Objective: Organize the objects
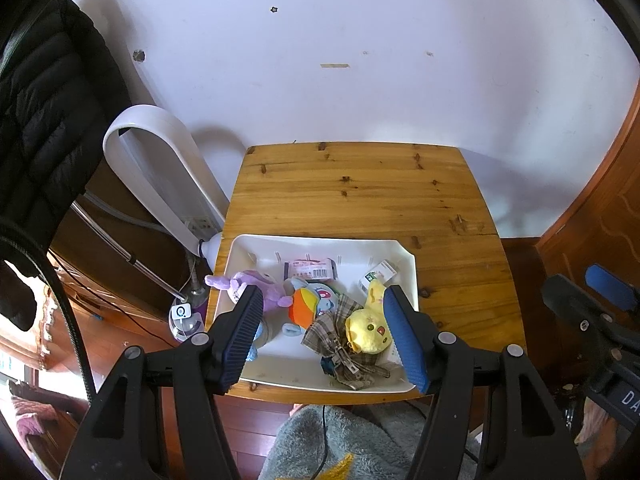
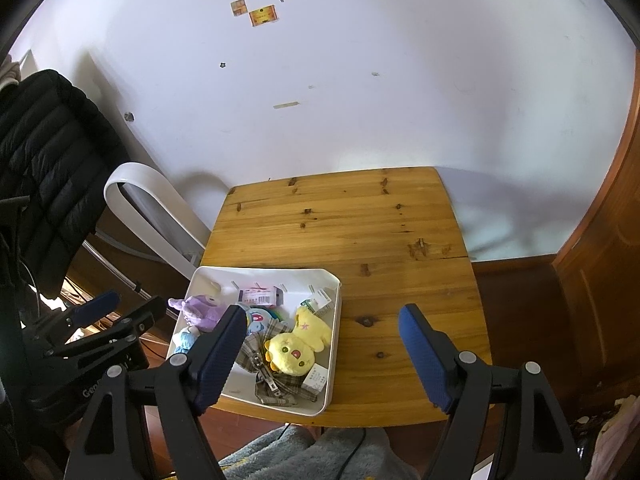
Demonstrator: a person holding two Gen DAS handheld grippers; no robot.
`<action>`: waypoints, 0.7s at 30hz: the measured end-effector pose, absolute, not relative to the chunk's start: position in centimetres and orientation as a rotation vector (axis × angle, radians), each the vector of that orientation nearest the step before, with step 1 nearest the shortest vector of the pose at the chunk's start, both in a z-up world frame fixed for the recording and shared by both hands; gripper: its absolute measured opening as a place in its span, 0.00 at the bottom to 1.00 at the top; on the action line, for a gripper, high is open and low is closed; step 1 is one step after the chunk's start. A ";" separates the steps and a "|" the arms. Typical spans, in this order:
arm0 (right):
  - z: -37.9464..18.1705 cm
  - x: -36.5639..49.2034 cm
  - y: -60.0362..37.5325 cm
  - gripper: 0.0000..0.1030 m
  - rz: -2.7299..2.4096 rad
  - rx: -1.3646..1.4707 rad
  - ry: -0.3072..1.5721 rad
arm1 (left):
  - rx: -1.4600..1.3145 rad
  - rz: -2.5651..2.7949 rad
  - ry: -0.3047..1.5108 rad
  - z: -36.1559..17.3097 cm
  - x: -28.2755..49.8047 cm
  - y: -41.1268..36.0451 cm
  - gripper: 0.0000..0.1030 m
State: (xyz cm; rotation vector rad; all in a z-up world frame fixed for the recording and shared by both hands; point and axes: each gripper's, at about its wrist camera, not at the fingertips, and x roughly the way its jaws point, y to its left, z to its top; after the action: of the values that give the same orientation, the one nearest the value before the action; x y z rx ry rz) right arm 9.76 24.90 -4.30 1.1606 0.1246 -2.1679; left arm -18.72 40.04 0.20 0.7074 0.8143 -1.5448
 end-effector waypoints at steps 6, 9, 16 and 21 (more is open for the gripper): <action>-4.3 9.8 25.1 0.77 -2.174 1.167 0.121 | 0.706 -1.545 0.815 0.2 -18.8 40.1 0.65; -4.4 9.9 25.1 0.77 -2.174 1.172 0.121 | 0.703 -1.548 0.816 0.1 -19.0 40.1 0.65; -4.4 9.9 25.0 0.77 -2.176 1.177 0.121 | 0.703 -1.553 0.820 0.0 -19.2 40.1 0.65; -4.6 10.2 24.9 0.77 -2.176 1.183 0.122 | 0.702 -1.555 0.825 -0.1 -19.0 40.0 0.65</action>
State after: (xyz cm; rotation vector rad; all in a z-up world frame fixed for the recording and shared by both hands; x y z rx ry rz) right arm 10.21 24.91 -4.61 1.1829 0.1216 -2.1760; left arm -19.02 39.96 -0.09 0.7023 0.8252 -1.5552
